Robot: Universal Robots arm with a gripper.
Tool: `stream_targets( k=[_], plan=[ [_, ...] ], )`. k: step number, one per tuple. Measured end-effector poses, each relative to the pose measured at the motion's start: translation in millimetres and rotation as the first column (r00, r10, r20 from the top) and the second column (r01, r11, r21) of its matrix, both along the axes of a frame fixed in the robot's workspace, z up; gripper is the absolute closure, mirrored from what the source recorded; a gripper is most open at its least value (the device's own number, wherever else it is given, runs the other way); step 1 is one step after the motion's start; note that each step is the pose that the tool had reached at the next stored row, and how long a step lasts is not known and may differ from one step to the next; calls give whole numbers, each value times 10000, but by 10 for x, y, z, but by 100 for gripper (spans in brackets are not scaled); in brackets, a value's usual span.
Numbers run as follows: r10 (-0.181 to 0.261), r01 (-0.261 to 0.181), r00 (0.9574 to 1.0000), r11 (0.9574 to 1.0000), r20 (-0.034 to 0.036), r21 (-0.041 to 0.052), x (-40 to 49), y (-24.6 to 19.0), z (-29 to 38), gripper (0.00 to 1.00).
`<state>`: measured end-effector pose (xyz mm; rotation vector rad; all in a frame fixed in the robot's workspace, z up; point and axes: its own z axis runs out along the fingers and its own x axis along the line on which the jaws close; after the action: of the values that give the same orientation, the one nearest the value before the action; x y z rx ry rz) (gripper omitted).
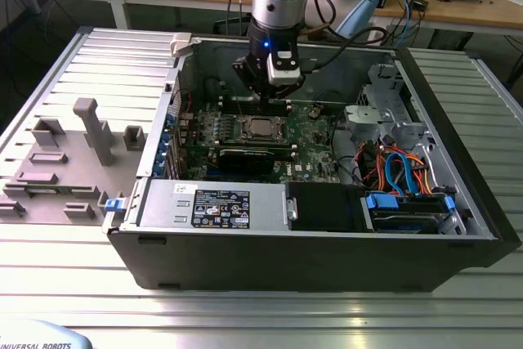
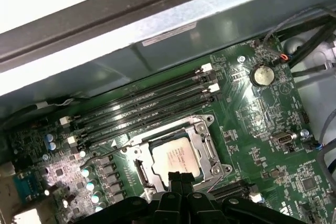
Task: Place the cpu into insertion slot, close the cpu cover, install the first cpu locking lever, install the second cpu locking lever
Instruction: 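Install the first cpu locking lever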
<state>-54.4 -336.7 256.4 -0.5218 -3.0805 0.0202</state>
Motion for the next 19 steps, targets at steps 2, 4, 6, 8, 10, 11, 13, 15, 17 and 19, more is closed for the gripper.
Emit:
stream_targets(
  k=[2,4,6,8,10,11,13,15,17,19],
  plan=[
    [444,-444,9990,9990,0,0,0,0,0,89],
    [865,-865,9963,9963,1,0,0,0,0,89],
    [1268,-1268,9919,9919,0,0,0,0,0,89],
    [1358,-1358,9907,9907,0,0,0,0,0,89],
    [1361,-1361,9907,9907,1,0,0,0,0,89],
    [1362,-1362,9907,9907,1,0,0,0,0,89],
    [1364,-1364,9907,9907,1,0,0,0,0,89],
    [1366,-1366,9906,9906,1,0,0,0,0,89],
    [1367,-1367,9906,9906,1,0,0,0,0,89],
    [1369,-1369,9906,9906,0,0,0,0,0,89]
  ],
)
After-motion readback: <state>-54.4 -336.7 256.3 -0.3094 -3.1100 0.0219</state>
